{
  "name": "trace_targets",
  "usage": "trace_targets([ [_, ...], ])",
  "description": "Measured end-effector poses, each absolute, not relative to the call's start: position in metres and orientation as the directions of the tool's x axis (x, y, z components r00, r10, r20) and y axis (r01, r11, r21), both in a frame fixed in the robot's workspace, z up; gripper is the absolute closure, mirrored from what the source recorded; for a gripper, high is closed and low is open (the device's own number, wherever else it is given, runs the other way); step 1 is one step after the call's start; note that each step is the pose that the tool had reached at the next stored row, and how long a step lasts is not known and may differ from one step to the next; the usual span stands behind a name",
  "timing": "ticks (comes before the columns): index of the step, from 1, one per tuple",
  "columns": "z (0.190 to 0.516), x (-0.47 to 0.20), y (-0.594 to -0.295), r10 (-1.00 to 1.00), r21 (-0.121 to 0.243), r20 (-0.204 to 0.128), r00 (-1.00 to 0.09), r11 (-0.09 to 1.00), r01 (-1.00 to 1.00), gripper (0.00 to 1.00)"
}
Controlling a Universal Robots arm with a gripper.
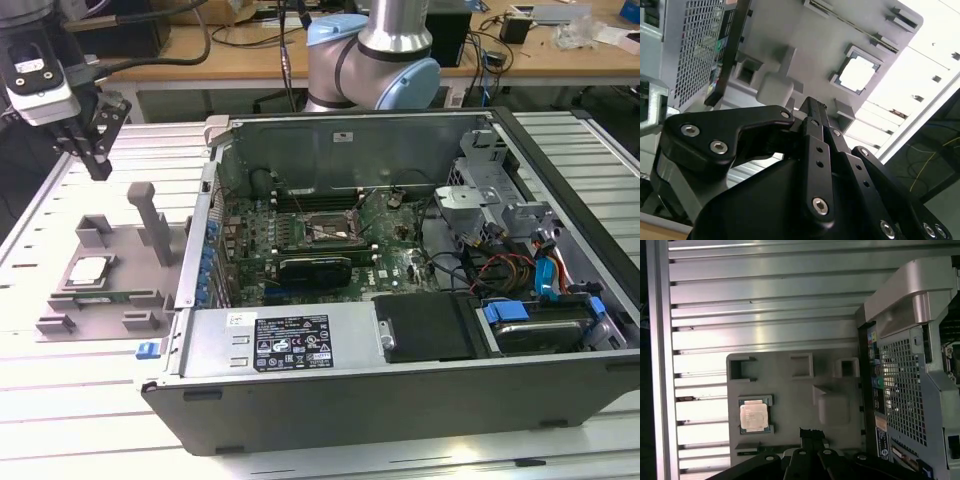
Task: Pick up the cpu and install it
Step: 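Reach for the cpu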
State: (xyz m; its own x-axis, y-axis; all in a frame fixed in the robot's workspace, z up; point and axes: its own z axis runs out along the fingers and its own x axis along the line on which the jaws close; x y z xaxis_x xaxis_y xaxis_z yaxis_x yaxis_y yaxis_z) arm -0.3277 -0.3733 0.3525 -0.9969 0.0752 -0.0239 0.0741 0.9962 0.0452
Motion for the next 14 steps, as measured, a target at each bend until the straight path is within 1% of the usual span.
trace_targets([
  [14,0.331,-0.345,-0.377,0.041,0.045,-0.024,-0.999,0.998,0.040,0.89],
])
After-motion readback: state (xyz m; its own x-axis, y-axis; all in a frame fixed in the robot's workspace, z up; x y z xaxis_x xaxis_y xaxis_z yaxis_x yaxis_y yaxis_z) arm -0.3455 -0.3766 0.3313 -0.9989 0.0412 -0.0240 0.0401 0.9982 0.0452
